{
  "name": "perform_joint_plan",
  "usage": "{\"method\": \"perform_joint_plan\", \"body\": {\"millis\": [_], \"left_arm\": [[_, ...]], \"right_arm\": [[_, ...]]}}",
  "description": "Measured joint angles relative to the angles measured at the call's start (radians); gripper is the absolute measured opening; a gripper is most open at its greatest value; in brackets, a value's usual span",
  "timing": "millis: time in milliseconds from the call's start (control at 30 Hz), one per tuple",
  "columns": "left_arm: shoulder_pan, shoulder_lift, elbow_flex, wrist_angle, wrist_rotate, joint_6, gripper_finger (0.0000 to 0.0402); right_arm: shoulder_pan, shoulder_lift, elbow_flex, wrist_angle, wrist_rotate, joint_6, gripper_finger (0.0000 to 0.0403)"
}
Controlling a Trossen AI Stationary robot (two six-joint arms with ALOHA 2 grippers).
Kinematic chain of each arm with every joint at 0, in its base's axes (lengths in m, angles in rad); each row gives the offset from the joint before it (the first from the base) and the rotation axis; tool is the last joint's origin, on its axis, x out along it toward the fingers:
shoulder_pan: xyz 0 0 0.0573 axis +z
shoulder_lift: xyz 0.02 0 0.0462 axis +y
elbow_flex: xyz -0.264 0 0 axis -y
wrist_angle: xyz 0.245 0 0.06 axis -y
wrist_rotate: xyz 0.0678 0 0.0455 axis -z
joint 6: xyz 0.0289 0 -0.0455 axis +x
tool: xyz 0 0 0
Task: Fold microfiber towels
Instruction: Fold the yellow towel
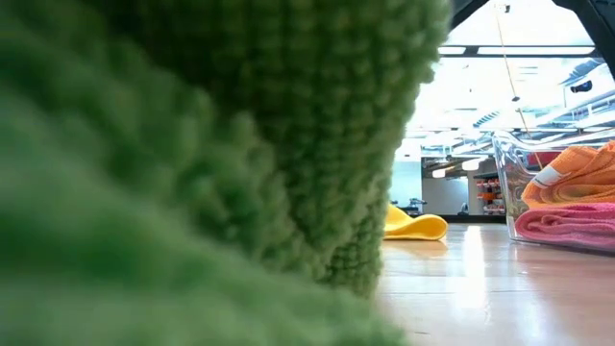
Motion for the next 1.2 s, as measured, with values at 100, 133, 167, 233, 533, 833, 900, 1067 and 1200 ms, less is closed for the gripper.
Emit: {"method": "perform_joint_plan", "body": {"millis": [100,133,167,233,533,833,900,1067,1200], "left_arm": [[-0.001,0.000,0.000,-0.013,0.005,0.002,0.0220],[-0.001,0.000,0.000,-0.013,0.016,0.003,0.0223],[-0.001,-0.001,0.000,-0.013,0.035,0.003,0.0225],[-0.001,-0.001,0.000,-0.008,0.059,0.006,0.0227],[0.002,-0.002,0.000,0.004,0.065,0.045,0.0229],[-0.002,-0.002,0.000,0.013,0.101,0.061,0.0228],[-0.001,-0.002,0.000,0.012,0.100,0.068,0.0230],[-0.001,-0.002,0.000,0.011,0.103,0.070,0.0231],[-0.001,-0.002,0.000,0.003,0.150,0.077,0.0231]], "right_arm": [[0.017,0.000,0.026,-0.044,0.032,0.000,0.0013],[0.022,0.000,0.035,-0.056,0.038,0.000,0.0013],[0.028,0.000,0.044,-0.071,0.040,0.000,0.0013],[0.037,0.000,0.062,-0.098,0.048,-0.005,0.0013],[0.089,0.000,0.154,-0.201,0.141,-0.021,0.0013],[0.174,0.000,0.201,-0.241,0.179,-0.048,0.0013],[0.188,0.000,0.209,-0.265,0.188,-0.047,0.0013],[0.216,0.000,0.213,-0.276,0.191,-0.035,0.0013],[0.236,0.000,0.213,-0.296,0.191,-0.013,0.0013]]}}
